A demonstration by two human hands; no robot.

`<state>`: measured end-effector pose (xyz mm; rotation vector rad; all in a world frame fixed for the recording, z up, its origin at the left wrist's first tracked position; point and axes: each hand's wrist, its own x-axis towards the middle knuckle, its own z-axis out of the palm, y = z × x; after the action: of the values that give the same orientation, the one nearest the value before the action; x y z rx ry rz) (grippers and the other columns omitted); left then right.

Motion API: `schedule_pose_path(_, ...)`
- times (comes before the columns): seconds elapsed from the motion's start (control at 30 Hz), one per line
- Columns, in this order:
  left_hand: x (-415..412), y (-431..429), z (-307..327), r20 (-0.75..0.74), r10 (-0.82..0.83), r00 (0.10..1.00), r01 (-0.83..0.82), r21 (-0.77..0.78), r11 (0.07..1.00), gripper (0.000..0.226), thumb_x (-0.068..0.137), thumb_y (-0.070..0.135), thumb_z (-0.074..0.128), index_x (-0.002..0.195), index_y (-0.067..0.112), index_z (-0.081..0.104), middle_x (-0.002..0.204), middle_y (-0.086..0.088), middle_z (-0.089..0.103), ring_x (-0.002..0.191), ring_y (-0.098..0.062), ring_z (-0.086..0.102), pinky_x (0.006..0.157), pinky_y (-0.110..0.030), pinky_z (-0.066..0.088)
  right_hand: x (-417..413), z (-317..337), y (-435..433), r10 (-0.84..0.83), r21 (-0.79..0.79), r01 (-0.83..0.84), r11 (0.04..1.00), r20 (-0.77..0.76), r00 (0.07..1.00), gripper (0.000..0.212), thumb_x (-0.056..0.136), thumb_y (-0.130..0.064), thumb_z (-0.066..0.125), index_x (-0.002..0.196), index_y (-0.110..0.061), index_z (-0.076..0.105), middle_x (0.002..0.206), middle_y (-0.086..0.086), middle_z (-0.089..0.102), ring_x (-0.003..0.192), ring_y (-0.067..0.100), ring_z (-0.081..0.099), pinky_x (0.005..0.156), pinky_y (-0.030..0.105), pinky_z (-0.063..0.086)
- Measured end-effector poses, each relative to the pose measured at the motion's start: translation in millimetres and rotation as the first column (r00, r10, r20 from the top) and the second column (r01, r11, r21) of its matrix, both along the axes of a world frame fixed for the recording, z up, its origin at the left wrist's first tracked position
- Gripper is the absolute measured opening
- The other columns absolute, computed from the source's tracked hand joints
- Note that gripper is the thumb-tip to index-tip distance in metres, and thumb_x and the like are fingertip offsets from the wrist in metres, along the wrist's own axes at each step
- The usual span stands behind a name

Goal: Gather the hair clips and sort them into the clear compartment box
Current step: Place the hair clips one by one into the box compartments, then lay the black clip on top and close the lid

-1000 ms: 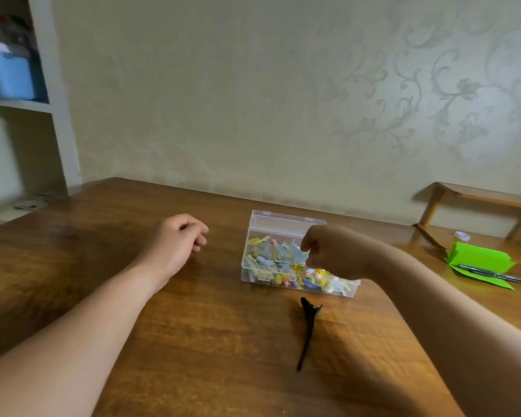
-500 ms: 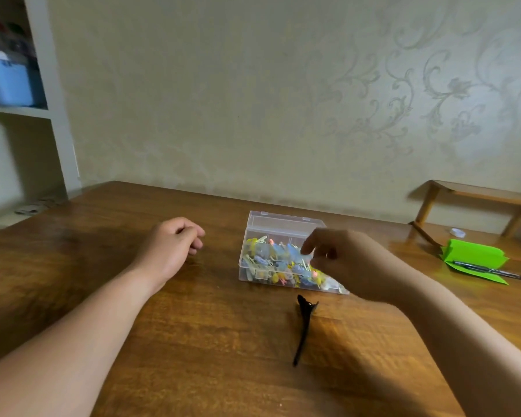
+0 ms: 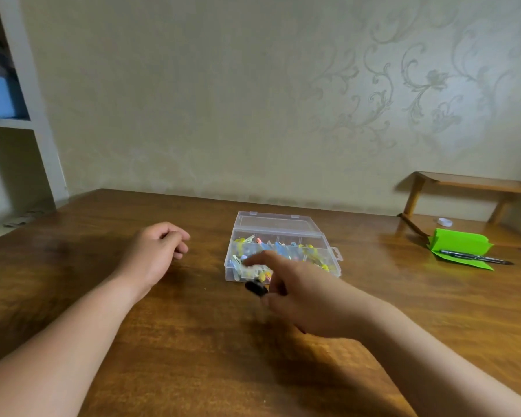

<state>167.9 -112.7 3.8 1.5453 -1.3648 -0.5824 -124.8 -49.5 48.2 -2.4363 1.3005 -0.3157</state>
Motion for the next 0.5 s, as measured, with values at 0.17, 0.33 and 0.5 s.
schedule_pose_path(0.17,-2.9,4.5,2.2,0.061,-0.005,0.998,0.006,-0.021,1.0,0.026,0.113,0.023,0.051,0.105,0.03,0.074,0.1,0.003,0.076,0.099,-0.018,0.072,0.092,-0.043,0.061,-11.7,22.3,-36.7,-0.132,-0.041,0.171,0.984,0.471,0.872,0.022,0.104,-0.017,0.063,0.118,-0.033,0.063,0.092,-0.001,0.074,0.075,0.018,0.078,0.072,0.053,0.065)
schedule_pose_path(0.33,-36.0,24.5,15.9,0.14,-0.135,0.981,0.162,-0.209,0.964,0.018,0.109,0.022,0.06,0.104,0.034,0.073,0.094,0.017,0.075,0.094,0.001,0.069,0.078,-0.015,0.049,-31.9,13.3,-56.4,-0.227,0.076,0.271,0.96,0.776,0.588,0.015,0.102,-0.009,0.067,0.109,-0.013,0.055,0.1,0.013,0.077,0.085,0.028,0.08,0.082,0.06,0.063)
schedule_pose_path(0.5,-89.3,14.5,35.6,0.397,-0.375,0.838,0.425,-0.044,0.904,0.023,0.108,0.043,0.06,0.129,0.04,0.067,0.116,0.023,0.065,0.107,0.007,0.062,0.088,-0.021,0.051,-27.7,-3.9,-61.1,-0.195,0.082,0.227,0.97,0.82,0.539,0.016,0.103,-0.012,0.069,0.107,-0.014,0.053,0.098,0.013,0.079,0.086,0.029,0.08,0.085,0.056,0.063)
